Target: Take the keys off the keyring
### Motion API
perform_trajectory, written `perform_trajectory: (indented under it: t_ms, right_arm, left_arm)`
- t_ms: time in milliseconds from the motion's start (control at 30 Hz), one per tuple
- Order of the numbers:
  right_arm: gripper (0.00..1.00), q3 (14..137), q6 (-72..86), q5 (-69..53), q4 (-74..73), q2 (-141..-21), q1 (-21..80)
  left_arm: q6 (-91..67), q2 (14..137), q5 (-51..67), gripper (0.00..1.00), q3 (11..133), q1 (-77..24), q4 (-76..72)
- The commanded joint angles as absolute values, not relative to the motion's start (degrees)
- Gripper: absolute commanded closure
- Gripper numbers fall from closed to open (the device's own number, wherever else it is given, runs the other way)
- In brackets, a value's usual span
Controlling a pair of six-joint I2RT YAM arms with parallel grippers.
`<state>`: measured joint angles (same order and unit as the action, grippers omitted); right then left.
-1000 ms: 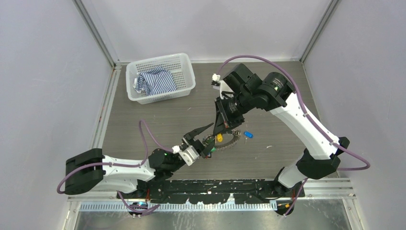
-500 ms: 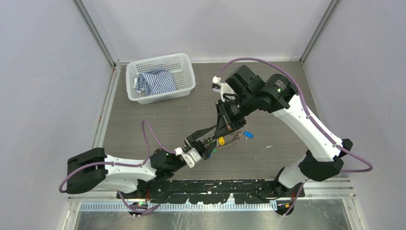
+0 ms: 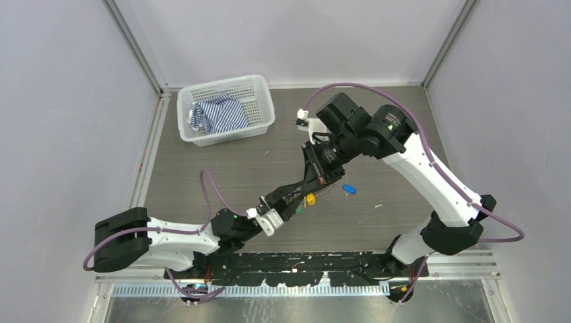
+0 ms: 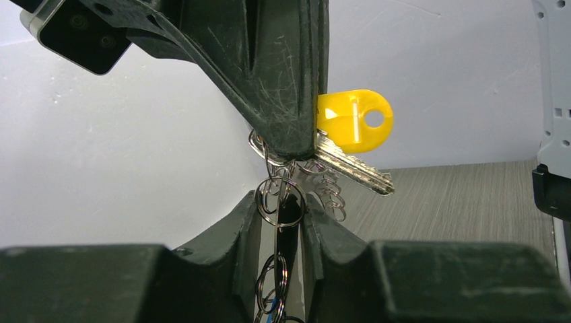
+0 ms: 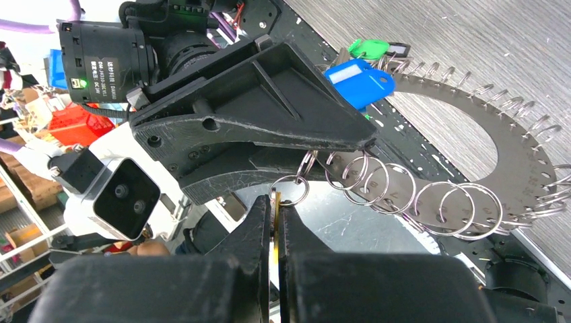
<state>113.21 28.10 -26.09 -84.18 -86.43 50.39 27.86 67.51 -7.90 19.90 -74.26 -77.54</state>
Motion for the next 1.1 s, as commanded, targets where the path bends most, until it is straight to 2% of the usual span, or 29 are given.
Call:
perform_trajectory:
  t_ms: [0, 133, 367, 733, 867, 1067]
  right_arm:
    - [0.99, 112.94, 25.57, -27.70, -82.64, -82.89, 50.82]
    - [0.99, 112.04, 23.54, -23.60, -84.38, -81.78, 50.88]
    - [0.99, 107.17, 21.56, -19.08, -81.91, -79.22, 52.32]
    - [0.99, 105.86, 19.85, -3.70, -82.03, -81.79, 64.85]
    - [0.99, 104.23, 20.09, 0.69, -81.99, -81.28, 65.76]
    - [0.99, 108.81, 20.58, 12.19, -81.55, -79.33, 65.72]
  left_arm:
    - [28.88, 66.74, -8.36, 0.87, 20.83, -74.53, -82.00]
    - [28.45, 66.23, -8.21, 0.99, 20.33, -74.48, -82.00]
    - [26.61, 65.40, -8.19, 1.00, 19.95, -74.53, -82.00]
    - [23.85, 64.70, -12.52, 1.00, 21.14, -74.53, -82.00]
    - [23.98, 63.28, -12.28, 1.00, 20.92, -74.52, -82.00]
    - [23.57, 63.25, -10.21, 1.00, 19.68, -74.45, -81.91]
